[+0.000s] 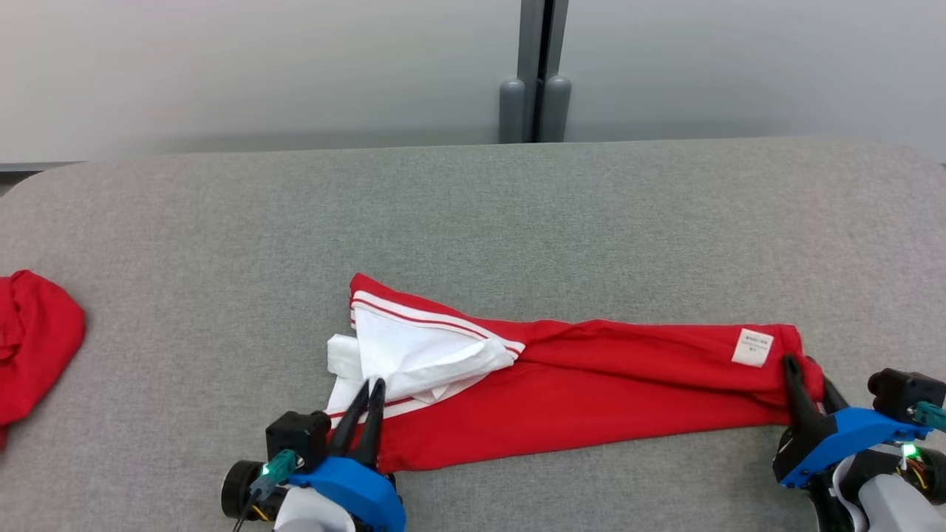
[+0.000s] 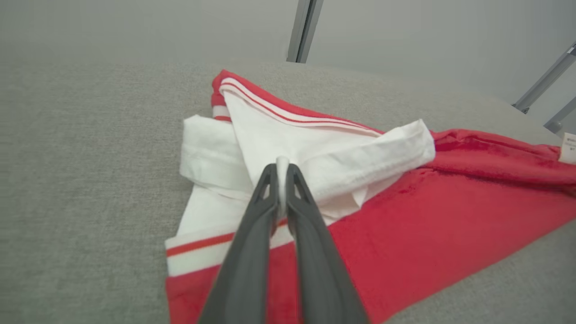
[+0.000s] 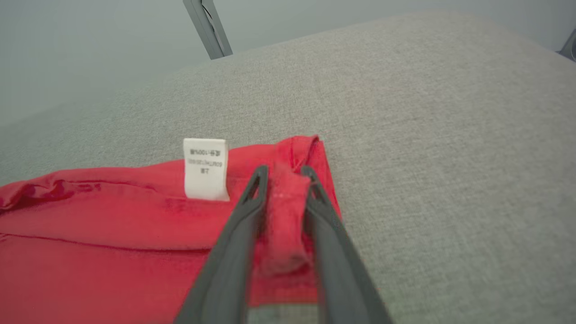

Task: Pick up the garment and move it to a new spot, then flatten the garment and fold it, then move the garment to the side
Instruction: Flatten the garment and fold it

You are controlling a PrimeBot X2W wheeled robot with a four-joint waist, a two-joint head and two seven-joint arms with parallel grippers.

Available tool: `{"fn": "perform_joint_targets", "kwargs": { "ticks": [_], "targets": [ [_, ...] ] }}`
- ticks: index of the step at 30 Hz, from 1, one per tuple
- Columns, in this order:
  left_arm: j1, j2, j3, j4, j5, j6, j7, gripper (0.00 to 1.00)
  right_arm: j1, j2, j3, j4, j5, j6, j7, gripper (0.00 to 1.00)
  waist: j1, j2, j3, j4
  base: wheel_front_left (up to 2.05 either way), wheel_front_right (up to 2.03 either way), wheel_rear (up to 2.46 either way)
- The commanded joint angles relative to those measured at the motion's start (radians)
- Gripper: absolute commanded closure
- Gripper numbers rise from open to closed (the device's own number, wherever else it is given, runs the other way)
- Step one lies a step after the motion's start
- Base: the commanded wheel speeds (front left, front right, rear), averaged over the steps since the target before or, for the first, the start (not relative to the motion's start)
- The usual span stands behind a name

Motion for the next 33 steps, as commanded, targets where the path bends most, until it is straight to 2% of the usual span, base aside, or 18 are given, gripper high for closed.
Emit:
{"fn": "perform_joint_targets", "kwargs": {
  "ticks": [1, 5, 8, 13, 14, 15, 19, 24, 28, 33],
  "targets": [
    [0.011, -0.001, 0.010, -0.023, 0.005, 0.016, -0.005, 0.00, 0.008, 0.000, -0.014, 0.002, -0.006, 0.000, -0.003, 0.00, -0.0001, 0.0003, 0.004, 0.008, 0.00, 0.00, 0.00],
    [0.039, -0.007, 0.024, -0.072, 0.020, 0.042, -0.005, 0.00, -0.008, -0.008, -0.060, 0.035, -0.033, 0.000, -0.003, 0.00, -0.0001, 0.0003, 0.012, 0.027, 0.00, 0.00, 0.00],
    [0.054, -0.009, 0.017, -0.093, 0.029, 0.044, -0.005, 0.00, -0.015, 0.001, -0.082, 0.081, -0.048, 0.000, -0.003, 0.00, -0.0001, 0.0003, 0.016, 0.046, 0.00, 0.00, 0.00],
    [0.073, -0.009, 0.009, -0.122, 0.012, 0.058, -0.005, 0.00, -0.021, 0.031, -0.058, 0.182, -0.024, 0.000, 0.000, 0.00, -0.0001, 0.0003, 0.018, 0.066, 0.00, 0.00, 0.00],
    [0.074, -0.009, 0.010, -0.127, 0.010, 0.061, -0.005, 0.00, -0.022, 0.039, -0.046, 0.196, -0.015, 0.000, 0.001, 0.12, -0.0001, 0.0003, 0.018, 0.068, 0.00, 0.00, 0.00],
    [0.075, -0.009, 0.009, -0.129, 0.011, 0.063, -0.005, 0.00, -0.025, 0.045, -0.029, 0.205, -0.006, 0.002, 0.003, 1.00, -0.0001, 0.0003, 0.018, 0.068, 0.00, 0.00, 0.00],
    [0.086, -0.009, 0.019, -0.136, 0.012, 0.072, -0.005, 0.00, -0.033, 0.020, -0.006, 0.188, 0.025, 0.000, 0.002, 1.00, -0.0001, 0.0003, 0.016, 0.057, 0.00, 0.00, 0.00],
    [0.090, -0.010, 0.017, -0.139, 0.002, 0.084, -0.005, 0.00, -0.026, -0.017, -0.060, 0.081, 0.018, 0.000, -0.003, 1.00, -0.0001, 0.0003, 0.004, 0.035, 0.00, 0.00, 0.00],
    [0.087, -0.009, 0.006, -0.134, -0.012, 0.090, -0.005, 0.00, -0.016, 0.007, -0.050, -0.050, 0.010, 0.000, -0.003, 1.00, -0.0001, 0.0003, -0.004, 0.025, 0.00, 0.00, 0.00],
    [0.083, -0.010, -0.022, -0.118, -0.031, 0.094, -0.005, 0.00, 0.001, 0.043, 0.068, -0.212, 0.037, 0.000, -0.003, 1.00, -0.0001, 0.0003, -0.012, 0.036, 0.00, 0.00, 0.00]
  ]
}}
